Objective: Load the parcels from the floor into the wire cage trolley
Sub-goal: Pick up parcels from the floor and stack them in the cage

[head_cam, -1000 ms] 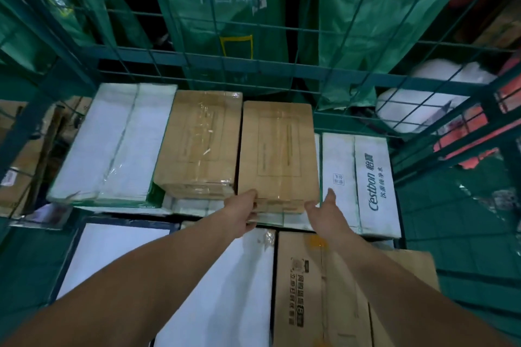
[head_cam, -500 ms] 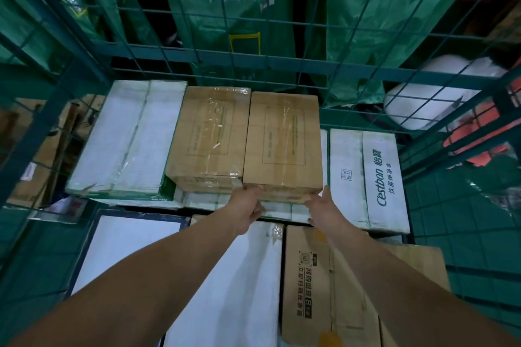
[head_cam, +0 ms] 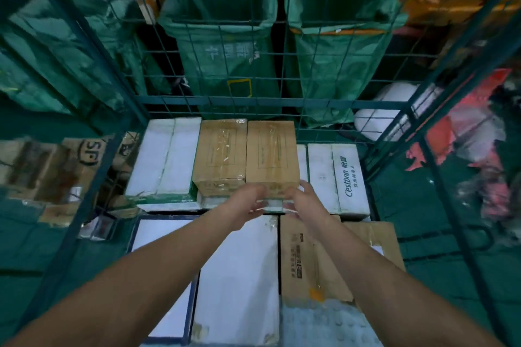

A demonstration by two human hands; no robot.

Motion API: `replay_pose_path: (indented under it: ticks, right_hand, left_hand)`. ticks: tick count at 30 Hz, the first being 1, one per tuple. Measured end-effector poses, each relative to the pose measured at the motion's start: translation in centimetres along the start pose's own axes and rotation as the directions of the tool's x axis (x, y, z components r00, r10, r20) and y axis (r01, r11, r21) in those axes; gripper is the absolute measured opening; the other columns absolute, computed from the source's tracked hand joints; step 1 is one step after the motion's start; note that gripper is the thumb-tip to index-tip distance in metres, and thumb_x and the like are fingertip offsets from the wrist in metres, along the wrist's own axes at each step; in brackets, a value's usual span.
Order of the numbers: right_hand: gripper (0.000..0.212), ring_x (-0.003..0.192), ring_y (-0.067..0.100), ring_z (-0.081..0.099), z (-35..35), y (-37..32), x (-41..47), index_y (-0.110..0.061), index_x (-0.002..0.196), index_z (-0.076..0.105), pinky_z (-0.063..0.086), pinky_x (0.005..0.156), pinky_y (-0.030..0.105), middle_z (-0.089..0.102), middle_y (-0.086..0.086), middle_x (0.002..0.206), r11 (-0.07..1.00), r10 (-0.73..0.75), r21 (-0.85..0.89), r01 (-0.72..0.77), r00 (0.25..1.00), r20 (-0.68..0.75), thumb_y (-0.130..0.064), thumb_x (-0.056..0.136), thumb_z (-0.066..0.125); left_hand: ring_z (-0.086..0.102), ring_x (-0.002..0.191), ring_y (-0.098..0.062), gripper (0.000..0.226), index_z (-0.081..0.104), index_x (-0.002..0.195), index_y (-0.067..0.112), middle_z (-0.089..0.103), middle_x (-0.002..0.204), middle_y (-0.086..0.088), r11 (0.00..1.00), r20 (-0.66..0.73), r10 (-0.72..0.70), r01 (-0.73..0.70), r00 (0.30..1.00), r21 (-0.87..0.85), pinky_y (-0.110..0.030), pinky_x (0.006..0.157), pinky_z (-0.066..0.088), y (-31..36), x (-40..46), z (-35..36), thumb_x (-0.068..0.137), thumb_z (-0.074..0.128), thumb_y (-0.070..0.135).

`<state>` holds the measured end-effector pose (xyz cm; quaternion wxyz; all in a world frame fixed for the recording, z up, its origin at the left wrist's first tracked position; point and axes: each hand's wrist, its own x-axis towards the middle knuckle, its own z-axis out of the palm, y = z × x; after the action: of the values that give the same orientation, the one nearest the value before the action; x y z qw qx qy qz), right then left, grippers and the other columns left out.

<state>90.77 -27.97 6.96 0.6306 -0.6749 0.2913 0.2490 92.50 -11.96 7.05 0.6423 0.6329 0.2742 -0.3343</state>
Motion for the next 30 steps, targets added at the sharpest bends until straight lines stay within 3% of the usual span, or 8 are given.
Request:
replay_pose_path:
  ticks: [5, 9, 12, 16, 20, 26, 28, 30]
  right_hand:
    - [0.049, 0.108, 0.021, 0.064, 0.2, -1.2, -11.9, -0.021, 0.147, 0.040, 0.054, 0.091, 0.033, 0.063, 0.001, 0.117, 0.986, -0.074, 0.144, 0.078, 0.997, -0.032, -0.028, 0.101, 0.057]
    - [0.037, 0.103, 0.022, 0.066, 1.0, -0.9, -20.3, -0.018, 0.141, 0.045, 0.055, 0.079, 0.031, 0.064, 0.007, 0.121, 0.956, -0.123, 0.251, 0.150, 0.985, -0.121, -0.028, 0.107, 0.052]
    - [0.037, 0.108, 0.023, 0.065, 1.8, 0.8, -26.1, -0.019, 0.139, 0.047, 0.055, 0.088, 0.036, 0.060, 0.009, 0.132, 0.942, -0.130, 0.284, 0.177, 0.976, -0.176, -0.035, 0.107, 0.052]
    - [0.025, 0.114, 0.025, 0.065, 2.3, 5.2, -32.9, -0.018, 0.124, 0.056, 0.055, 0.100, 0.042, 0.063, 0.008, 0.128, 0.887, -0.072, 0.412, 0.208, 0.944, -0.322, -0.035, 0.106, 0.053]
    - [0.036, 0.115, 0.026, 0.065, 1.7, 10.6, -38.5, -0.014, 0.137, 0.054, 0.053, 0.104, 0.043, 0.064, 0.006, 0.120, 0.818, -0.010, 0.517, 0.251, 0.906, -0.423, -0.034, 0.106, 0.052]
    - [0.020, 0.103, 0.021, 0.067, -0.6, 19.1, -46.2, -0.018, 0.118, 0.059, 0.053, 0.101, 0.040, 0.064, 0.003, 0.113, 0.703, 0.108, 0.632, 0.326, 0.829, -0.548, -0.033, 0.106, 0.052]
    - [0.013, 0.106, 0.024, 0.068, -1.6, 21.8, -48.5, -0.022, 0.108, 0.059, 0.055, 0.094, 0.037, 0.064, 0.003, 0.113, 0.662, 0.173, 0.667, 0.342, 0.796, -0.580, -0.034, 0.105, 0.054]
    - [0.019, 0.101, 0.021, 0.068, -2.8, 25.0, -51.0, -0.020, 0.115, 0.059, 0.056, 0.089, 0.036, 0.064, 0.004, 0.119, 0.631, 0.242, 0.686, 0.362, 0.748, -0.618, -0.035, 0.103, 0.057]
  left_hand:
    - [0.066, 0.091, -0.015, 0.013, 0.065, 0.109, 0.017, 0.070, 0.103, 0.001, 0.993, 0.084, 0.074, -0.081, 0.994, 0.086, -0.031, 0.085, 0.056, 0.8, -10.3, 0.7, 0.099, 0.057, 0.021]
    - [0.066, 0.112, -0.017, 0.030, 0.061, 0.129, 0.016, 0.068, 0.126, 0.000, 0.977, 0.232, 0.104, -0.143, 0.967, 0.159, -0.034, 0.100, 0.053, -0.2, -16.7, 0.4, 0.102, 0.057, 0.027]
    - [0.067, 0.105, -0.017, 0.022, 0.063, 0.121, 0.018, 0.067, 0.125, -0.002, 0.963, 0.290, 0.120, -0.182, 0.949, 0.197, -0.034, 0.098, 0.052, -1.5, -20.8, -0.1, 0.100, 0.062, 0.024]
    - [0.065, 0.104, -0.016, 0.015, 0.062, 0.116, 0.021, 0.066, 0.121, 0.001, 0.944, 0.398, 0.081, -0.199, 0.914, 0.265, -0.034, 0.098, 0.051, -4.5, -25.3, 0.7, 0.103, 0.059, 0.026]
    - [0.065, 0.099, -0.015, 0.024, 0.063, 0.123, 0.017, 0.067, 0.114, 0.003, 0.915, 0.489, 0.015, -0.209, 0.872, 0.344, -0.034, 0.095, 0.049, -8.7, -29.1, 3.3, 0.101, 0.058, 0.026]
    - [0.063, 0.085, -0.014, 0.014, 0.064, 0.106, 0.017, 0.068, 0.105, 0.002, 0.805, 0.625, -0.090, -0.313, 0.776, 0.504, -0.029, 0.077, 0.048, -16.4, -34.7, 10.5, 0.103, 0.054, 0.026]
    - [0.062, 0.083, -0.014, 0.012, 0.064, 0.099, 0.019, 0.068, 0.099, 0.003, 0.770, 0.657, -0.133, -0.340, 0.742, 0.540, -0.029, 0.076, 0.048, -19.0, -36.2, 12.9, 0.101, 0.057, 0.029]
    - [0.062, 0.082, -0.013, 0.010, 0.063, 0.102, 0.021, 0.067, 0.100, 0.004, 0.725, 0.679, -0.190, -0.364, 0.709, 0.584, -0.030, 0.081, 0.048, -21.8, -38.0, 15.2, 0.100, 0.059, 0.030]
